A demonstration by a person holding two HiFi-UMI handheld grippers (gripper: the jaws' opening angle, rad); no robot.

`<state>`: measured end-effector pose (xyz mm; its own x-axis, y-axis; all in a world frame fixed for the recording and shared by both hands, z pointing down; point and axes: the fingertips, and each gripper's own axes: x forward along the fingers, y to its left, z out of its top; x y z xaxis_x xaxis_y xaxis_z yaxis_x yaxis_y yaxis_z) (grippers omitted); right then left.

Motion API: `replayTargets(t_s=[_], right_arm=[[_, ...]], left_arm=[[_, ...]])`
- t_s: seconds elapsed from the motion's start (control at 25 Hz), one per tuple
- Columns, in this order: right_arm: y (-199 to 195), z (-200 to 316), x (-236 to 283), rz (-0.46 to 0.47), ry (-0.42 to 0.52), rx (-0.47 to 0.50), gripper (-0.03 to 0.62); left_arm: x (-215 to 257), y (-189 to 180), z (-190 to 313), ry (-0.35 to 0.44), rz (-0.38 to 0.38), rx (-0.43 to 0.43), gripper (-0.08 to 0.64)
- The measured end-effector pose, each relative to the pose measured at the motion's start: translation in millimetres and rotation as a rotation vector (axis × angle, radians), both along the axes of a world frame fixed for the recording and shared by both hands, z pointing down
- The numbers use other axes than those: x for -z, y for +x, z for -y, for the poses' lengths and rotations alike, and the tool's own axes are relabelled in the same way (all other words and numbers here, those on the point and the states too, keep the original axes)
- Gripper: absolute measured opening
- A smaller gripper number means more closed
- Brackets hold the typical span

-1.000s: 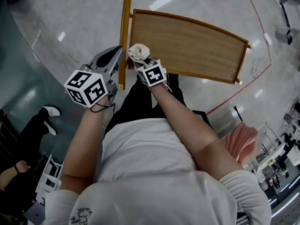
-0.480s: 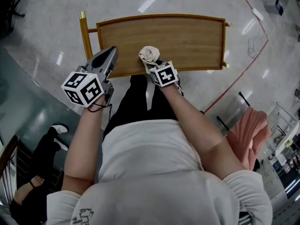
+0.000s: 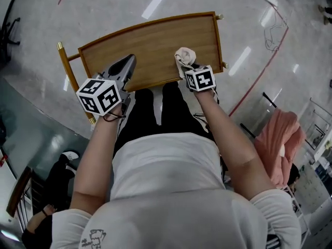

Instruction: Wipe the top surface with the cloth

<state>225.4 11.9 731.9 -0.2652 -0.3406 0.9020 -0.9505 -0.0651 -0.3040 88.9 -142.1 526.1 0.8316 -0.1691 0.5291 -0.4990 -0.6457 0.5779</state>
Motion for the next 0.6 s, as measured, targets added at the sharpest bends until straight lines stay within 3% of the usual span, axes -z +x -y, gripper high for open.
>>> replayTargets(t_s=[0.36, 0.6], right_arm=[[95.5, -31.9, 4.6, -0.002, -0.004, -0.059, 0.112], [113.9, -39.1, 6.7, -0.021, -0.051, -0.053, 0.11]], left_arm=[[-2.4, 76.0, -12.6, -0.002, 0.0, -0.023, 0.006], [-2.7, 87.8, -12.2, -0.003, 0.003, 0.007, 0.006]])
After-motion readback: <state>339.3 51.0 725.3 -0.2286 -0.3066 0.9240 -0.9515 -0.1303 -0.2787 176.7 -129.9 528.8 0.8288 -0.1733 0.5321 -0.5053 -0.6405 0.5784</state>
